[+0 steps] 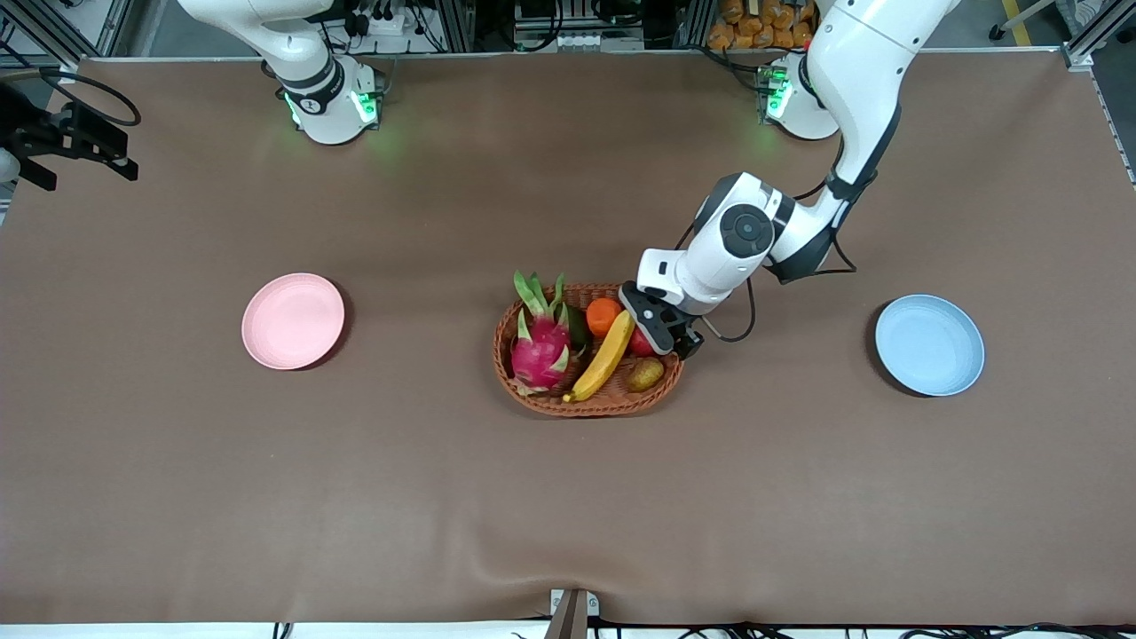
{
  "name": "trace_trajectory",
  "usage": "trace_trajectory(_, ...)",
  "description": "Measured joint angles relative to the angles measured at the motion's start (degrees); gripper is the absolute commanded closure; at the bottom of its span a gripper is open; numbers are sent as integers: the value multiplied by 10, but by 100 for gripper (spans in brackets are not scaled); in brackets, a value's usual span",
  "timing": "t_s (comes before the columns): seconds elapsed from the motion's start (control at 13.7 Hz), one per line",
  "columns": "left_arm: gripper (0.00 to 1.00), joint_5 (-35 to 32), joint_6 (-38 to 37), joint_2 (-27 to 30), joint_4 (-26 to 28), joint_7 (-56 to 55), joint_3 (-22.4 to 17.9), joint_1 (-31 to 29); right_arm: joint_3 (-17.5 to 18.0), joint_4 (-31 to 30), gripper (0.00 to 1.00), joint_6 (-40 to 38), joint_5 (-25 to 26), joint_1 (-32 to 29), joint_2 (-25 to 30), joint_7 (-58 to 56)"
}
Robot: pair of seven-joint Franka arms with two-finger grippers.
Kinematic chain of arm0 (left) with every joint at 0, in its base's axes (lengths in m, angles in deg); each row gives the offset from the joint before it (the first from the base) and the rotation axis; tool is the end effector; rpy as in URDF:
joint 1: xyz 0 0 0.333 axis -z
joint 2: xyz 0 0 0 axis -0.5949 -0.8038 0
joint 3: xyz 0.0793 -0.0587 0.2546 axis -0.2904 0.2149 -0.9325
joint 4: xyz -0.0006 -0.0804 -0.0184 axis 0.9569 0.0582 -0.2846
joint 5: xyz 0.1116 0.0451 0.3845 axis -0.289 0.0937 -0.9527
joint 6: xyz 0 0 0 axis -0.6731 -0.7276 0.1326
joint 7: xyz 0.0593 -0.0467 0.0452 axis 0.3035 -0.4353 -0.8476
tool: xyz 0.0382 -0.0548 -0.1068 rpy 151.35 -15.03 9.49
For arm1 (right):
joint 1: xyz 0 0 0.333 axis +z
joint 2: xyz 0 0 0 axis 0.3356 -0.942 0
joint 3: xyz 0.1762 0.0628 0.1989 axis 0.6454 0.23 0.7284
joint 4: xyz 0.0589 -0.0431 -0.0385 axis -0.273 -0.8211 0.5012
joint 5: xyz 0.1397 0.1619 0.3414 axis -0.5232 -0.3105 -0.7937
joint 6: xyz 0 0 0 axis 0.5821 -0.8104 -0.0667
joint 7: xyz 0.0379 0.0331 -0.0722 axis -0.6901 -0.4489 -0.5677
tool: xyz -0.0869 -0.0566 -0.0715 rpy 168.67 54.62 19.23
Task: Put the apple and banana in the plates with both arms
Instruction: 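Lower the left gripper onto the red apple and close it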
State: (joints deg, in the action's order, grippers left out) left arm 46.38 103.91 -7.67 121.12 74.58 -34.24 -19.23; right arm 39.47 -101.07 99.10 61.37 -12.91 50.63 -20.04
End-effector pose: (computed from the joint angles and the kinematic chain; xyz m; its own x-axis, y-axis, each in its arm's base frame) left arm 0.5044 -0.3547 0.1695 0.5217 -0.8244 0.2197 -0.8519 -0.5172 0.0823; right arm 0.5118 -0.0107 0.6028 0.9914 0.1181 -0.0570 0.1165 -0.9927 -0.0314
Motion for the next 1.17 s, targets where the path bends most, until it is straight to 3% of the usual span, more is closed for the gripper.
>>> trace_trajectory(0.73,0,-1,24,-20,0,0,-1,6,0,0,0,1,0,5,0,0)
trace_trajectory(0.88,30,-1,28,-24,0,0,-1,6,0,1,0,1,0,6,0,0)
trace_trajectory(0.95,57,-2,31,-26,0,0,-2,6,0,1,0,1,0,6,0,0)
trace_trajectory(1.17,62,-2,33,-25,0,0,-3,5,0,3,0,1,0,6,0,0)
